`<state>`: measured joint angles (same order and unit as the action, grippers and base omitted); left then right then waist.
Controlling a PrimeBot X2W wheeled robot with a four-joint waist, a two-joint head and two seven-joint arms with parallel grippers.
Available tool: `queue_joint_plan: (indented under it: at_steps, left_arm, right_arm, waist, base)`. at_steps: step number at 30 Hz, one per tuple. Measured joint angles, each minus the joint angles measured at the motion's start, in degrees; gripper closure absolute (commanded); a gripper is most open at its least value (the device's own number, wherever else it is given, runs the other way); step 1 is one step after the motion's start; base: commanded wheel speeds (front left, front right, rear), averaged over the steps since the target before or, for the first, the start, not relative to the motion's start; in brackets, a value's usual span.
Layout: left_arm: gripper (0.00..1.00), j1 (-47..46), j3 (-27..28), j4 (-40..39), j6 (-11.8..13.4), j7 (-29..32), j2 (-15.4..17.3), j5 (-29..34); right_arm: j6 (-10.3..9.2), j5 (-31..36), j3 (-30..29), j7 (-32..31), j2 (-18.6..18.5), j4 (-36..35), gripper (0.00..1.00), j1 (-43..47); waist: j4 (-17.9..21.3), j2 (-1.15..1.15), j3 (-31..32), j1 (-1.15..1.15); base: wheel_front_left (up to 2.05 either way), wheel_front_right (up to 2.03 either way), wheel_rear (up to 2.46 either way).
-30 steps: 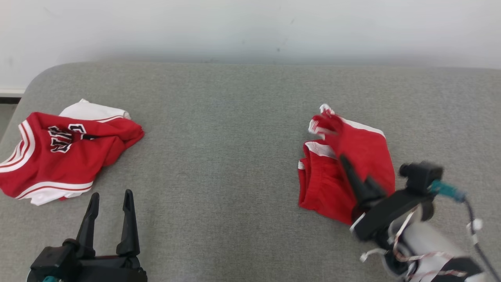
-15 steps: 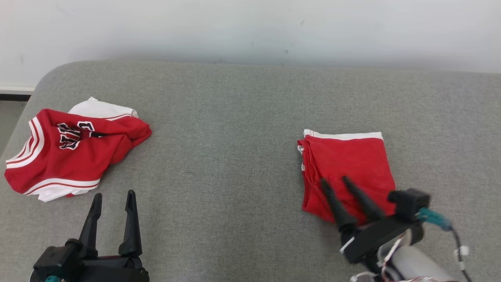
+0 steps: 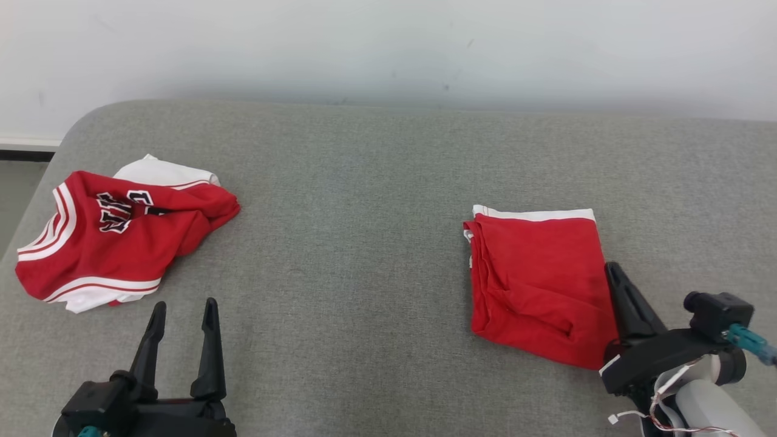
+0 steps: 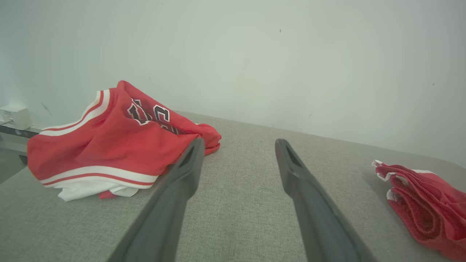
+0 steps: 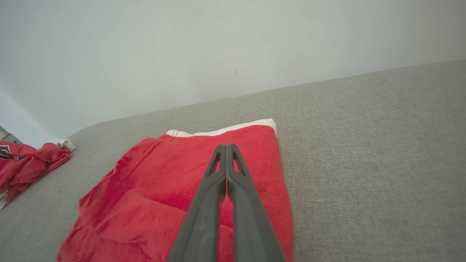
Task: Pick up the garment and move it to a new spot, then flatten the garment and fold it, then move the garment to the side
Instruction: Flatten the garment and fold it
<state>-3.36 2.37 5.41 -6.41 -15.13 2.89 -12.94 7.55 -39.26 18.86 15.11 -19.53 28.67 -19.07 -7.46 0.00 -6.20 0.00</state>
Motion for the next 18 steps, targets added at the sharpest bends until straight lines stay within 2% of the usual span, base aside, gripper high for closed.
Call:
queue_joint_plan:
  at_steps: [8, 18]
  left_arm:
    - [0.00, -0.9, -1.2, 0.3, -0.2, 0.0, 0.0, 0.2]
    - [0.00, -1.2, -0.9, 1.1, -0.5, 0.0, 0.0, 0.1]
  right_arm:
    - [0.00, 2.2, 2.9, 0.0, 3.7, 10.9, 1.00, -4.6]
    - [0.00, 6.6, 11.3, 0.0, 12.5, 11.2, 1.00, -4.3]
  waist:
    - [-1.6, 0.00, -0.7, 0.00]
    - [-2.7, 0.00, -1.2, 0.00]
  base:
    - [0.00, 0.00, 0.00]
    - [0.00, 0.00, 0.00]
